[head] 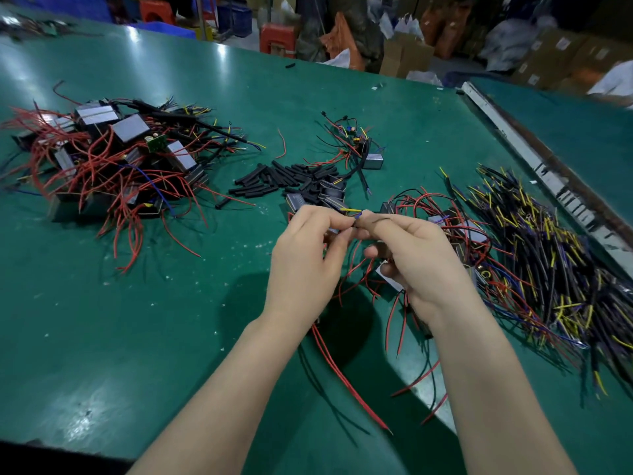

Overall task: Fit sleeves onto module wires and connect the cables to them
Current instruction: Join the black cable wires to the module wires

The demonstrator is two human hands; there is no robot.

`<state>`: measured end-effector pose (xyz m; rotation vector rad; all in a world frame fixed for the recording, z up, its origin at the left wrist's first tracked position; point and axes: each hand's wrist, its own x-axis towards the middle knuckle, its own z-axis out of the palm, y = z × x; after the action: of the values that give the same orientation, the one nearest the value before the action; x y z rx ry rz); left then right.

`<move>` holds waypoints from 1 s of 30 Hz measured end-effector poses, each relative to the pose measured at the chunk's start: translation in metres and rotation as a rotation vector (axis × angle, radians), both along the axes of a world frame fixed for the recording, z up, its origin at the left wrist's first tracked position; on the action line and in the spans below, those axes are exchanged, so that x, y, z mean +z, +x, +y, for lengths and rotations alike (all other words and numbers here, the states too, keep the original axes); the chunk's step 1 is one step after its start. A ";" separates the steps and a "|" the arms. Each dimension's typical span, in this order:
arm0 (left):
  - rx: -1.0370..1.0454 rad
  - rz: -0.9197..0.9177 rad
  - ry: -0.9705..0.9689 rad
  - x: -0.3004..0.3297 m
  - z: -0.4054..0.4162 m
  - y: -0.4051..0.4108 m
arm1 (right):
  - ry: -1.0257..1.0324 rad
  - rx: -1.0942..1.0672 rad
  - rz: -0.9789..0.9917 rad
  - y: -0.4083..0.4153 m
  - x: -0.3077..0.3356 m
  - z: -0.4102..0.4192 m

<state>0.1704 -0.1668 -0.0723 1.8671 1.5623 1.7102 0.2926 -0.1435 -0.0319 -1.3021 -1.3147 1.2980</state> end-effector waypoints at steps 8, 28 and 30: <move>-0.289 -0.781 -0.428 0.009 0.003 -0.002 | -0.019 0.030 0.026 0.001 0.003 -0.002; -0.418 -0.745 -0.388 0.006 0.001 -0.003 | 0.005 0.056 -0.123 0.018 0.006 0.001; -0.408 -0.711 -0.385 0.005 0.001 -0.003 | 0.023 0.057 -0.104 0.018 0.004 -0.001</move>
<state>0.1672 -0.1657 -0.0670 1.1043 1.0355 1.5006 0.3106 -0.1442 -0.0275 -1.3401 -1.4440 1.2650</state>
